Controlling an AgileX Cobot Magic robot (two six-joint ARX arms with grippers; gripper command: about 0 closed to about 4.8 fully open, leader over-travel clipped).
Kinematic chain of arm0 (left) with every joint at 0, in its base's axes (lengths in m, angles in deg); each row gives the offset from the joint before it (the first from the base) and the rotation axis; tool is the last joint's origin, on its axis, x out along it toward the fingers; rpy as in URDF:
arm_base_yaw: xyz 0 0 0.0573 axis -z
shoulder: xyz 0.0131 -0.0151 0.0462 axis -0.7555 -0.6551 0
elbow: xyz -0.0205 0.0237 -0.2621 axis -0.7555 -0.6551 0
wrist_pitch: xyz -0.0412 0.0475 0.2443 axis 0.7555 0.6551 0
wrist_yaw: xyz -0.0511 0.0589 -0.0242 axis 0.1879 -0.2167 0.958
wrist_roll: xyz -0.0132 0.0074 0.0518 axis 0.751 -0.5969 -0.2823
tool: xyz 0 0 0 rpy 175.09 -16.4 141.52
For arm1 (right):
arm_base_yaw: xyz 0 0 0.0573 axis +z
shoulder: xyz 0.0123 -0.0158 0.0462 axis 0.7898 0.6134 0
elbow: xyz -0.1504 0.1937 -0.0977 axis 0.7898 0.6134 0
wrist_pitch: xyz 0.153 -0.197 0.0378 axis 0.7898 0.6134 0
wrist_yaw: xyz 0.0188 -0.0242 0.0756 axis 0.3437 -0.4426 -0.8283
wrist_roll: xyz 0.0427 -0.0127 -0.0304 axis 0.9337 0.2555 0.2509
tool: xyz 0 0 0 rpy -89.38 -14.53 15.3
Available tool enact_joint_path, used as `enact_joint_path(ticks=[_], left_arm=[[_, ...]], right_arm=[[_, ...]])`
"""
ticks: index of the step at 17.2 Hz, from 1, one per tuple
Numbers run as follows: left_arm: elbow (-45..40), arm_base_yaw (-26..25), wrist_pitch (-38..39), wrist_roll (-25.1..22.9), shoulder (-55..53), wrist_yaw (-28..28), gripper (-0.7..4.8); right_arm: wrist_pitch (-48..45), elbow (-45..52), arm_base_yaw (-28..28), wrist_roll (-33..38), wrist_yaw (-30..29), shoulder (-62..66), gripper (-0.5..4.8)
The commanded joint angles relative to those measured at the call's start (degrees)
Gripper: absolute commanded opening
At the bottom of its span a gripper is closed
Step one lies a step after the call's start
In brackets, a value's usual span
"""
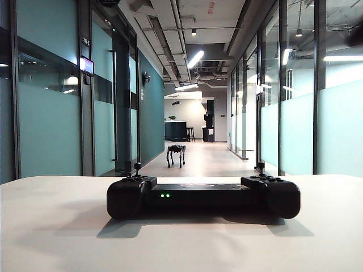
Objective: Push the left joystick on the remote control sitting on the white table forward to make the robot dog walk in a straight line until it approaches the door.
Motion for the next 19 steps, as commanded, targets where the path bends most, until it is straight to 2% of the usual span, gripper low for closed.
enact_joint_path(ticks=[1, 3, 8, 12, 15, 19], left_arm=[[0.2, 0.0, -0.4, 0.0, 0.0, 0.0, -0.05], [0.2, 0.0, -0.4, 0.0, 0.0, 0.0, -0.05], [0.2, 0.0, -0.3, 0.0, 0.0, 0.0, -0.05], [0.2, 0.0, -0.3, 0.0, 0.0, 0.0, -0.05], [0.2, 0.0, -0.4, 0.0, 0.0, 0.0, -0.05], [0.2, 0.0, -0.3, 0.0, 0.0, 0.0, -0.05]], right_arm=[[-1.1, 4.9, -5.9, -2.9, -3.3, -6.4, -0.01], [-1.1, 8.7, -11.2, -2.8, -7.6, -11.9, -0.01], [-1.0, 15.8, -17.4, -2.8, -7.5, -24.2, -0.01], [-4.0, 19.1, -22.2, -2.8, -7.5, -28.2, -0.01], [-9.1, 22.1, -22.4, -2.8, -7.5, -29.0, -0.01], [-8.5, 22.5, -20.5, -2.6, -6.9, -29.0, -0.01]])
